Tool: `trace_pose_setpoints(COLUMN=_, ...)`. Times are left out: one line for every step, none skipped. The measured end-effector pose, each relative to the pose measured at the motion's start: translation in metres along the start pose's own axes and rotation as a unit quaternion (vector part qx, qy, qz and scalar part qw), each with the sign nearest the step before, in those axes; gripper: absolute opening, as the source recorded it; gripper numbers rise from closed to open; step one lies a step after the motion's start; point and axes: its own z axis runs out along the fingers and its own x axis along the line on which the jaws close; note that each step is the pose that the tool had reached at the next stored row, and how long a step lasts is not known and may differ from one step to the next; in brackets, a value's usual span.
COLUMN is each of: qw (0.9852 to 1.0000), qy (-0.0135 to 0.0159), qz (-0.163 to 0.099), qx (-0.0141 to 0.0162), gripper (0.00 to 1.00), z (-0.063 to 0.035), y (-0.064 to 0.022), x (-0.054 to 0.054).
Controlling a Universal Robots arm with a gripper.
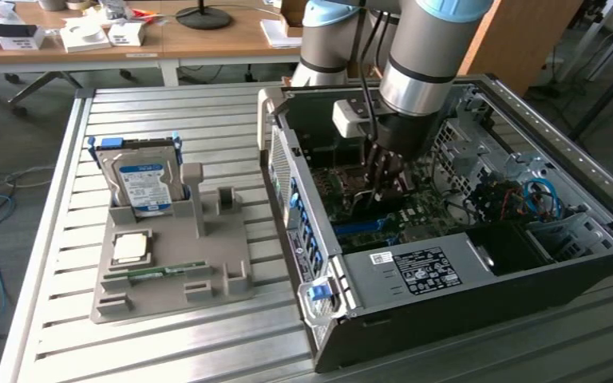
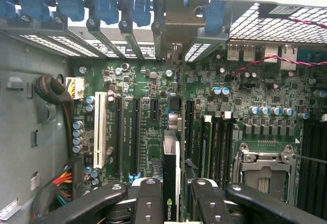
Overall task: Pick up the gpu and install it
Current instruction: 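Insert the gpu into the slot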
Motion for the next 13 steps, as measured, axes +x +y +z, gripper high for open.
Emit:
trace_pose_setpoints(qw=1.0, qy=0.0, qz=0.0, qx=0.0, gripper=0.26, z=0.0004, y=0.0, x=0.0)
trace_pose_setpoints(qw=1.0, qy=0.0001, qz=0.0, qx=0.0, gripper=0.26, z=0.0006, y=0.0, x=0.0)
trace_pose_setpoints(qw=1.0, qy=0.0, qz=0.0, qx=0.0, gripper=0.26, z=0.001, y=0.0, x=0.0)
trace_pose_setpoints(qw=1.0, qy=-0.0001, qz=0.0, qx=0.0001, gripper=0.26, z=0.0016, y=0.0, x=0.0)
trace_pose_setpoints(qw=1.0, qy=-0.0001, qz=0.0, qx=0.0, gripper=0.26, z=0.002, y=0.0, x=0.0)
trace_pose_setpoints(qw=1.0, qy=0.0, qz=0.0, qx=0.0, gripper=0.26, z=0.0023, y=0.0, x=0.0)
trace_pose_setpoints(qw=1.0, qy=0.0001, qz=0.0, qx=0.0, gripper=0.26, z=0.0026, y=0.0, x=0.0)
trace_pose_setpoints(qw=1.0, qy=0.0001, qz=0.0, qx=0.0, gripper=0.26, z=0.0028, y=0.0, x=0.0)
trace_pose_setpoints(qw=1.0, qy=0.0001, qz=0.0, qx=0.0, gripper=0.26, z=0.003, y=0.0, x=0.0)
trace_pose_setpoints(qw=1.0, qy=0.0001, qz=0.0, qx=0.0, gripper=0.26, z=0.003, y=0.0, x=0.0)
trace_pose_setpoints(qw=1.0, qy=0.0001, qz=0.0, qx=0.0, gripper=0.26, z=0.003, y=0.0, x=0.0)
trace_pose_setpoints(qw=1.0, qy=0.0, qz=0.0, qx=0.0, gripper=0.26, z=0.0031, y=0.0, x=0.0)
trace_pose_setpoints(qw=1.0, qy=0.0, qz=0.0, qx=0.0, gripper=0.26, z=0.0032, y=0.0, x=0.0)
